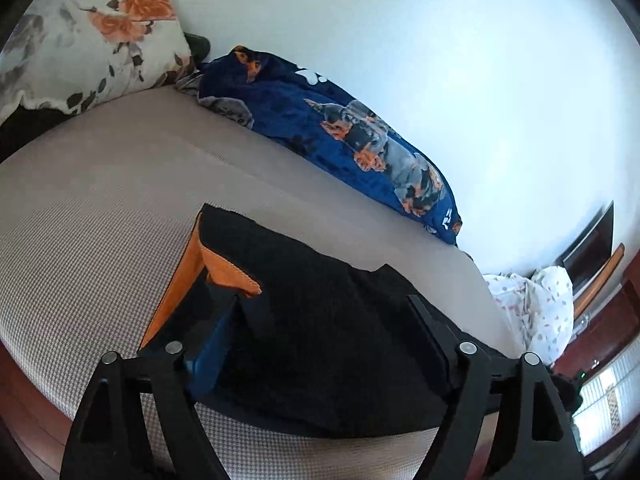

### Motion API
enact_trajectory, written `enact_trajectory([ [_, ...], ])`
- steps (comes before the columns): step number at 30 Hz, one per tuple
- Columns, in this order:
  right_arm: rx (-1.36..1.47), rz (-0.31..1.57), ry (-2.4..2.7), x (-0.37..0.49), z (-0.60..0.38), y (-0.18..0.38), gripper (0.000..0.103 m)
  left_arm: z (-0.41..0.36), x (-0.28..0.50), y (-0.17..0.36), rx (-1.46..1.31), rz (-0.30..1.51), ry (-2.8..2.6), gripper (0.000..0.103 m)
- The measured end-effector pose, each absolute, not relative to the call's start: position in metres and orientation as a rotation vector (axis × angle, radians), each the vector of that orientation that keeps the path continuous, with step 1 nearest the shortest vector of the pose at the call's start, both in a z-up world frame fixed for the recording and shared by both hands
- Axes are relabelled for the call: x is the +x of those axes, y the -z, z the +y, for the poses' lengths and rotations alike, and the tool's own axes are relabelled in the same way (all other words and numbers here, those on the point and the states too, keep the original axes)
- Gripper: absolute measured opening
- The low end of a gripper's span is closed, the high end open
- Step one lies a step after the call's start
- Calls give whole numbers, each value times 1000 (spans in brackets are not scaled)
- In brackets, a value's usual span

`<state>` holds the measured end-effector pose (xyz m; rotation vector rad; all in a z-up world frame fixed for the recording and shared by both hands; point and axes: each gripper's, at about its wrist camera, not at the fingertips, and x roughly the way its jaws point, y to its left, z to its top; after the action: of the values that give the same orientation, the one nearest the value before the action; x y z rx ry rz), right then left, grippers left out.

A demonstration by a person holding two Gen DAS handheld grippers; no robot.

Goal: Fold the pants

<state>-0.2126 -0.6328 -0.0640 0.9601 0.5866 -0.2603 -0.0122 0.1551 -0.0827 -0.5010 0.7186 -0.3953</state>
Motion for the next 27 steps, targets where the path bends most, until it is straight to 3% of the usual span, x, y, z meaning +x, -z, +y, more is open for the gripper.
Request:
enact_trajectory([
  [11, 806, 692, 19, -136, -527, 36, 13, 140, -12, 83, -437, 732, 381, 87],
  [27, 566, 907, -129, -80, -398, 72, 13, 121, -11, 98, -349, 791, 367, 92],
])
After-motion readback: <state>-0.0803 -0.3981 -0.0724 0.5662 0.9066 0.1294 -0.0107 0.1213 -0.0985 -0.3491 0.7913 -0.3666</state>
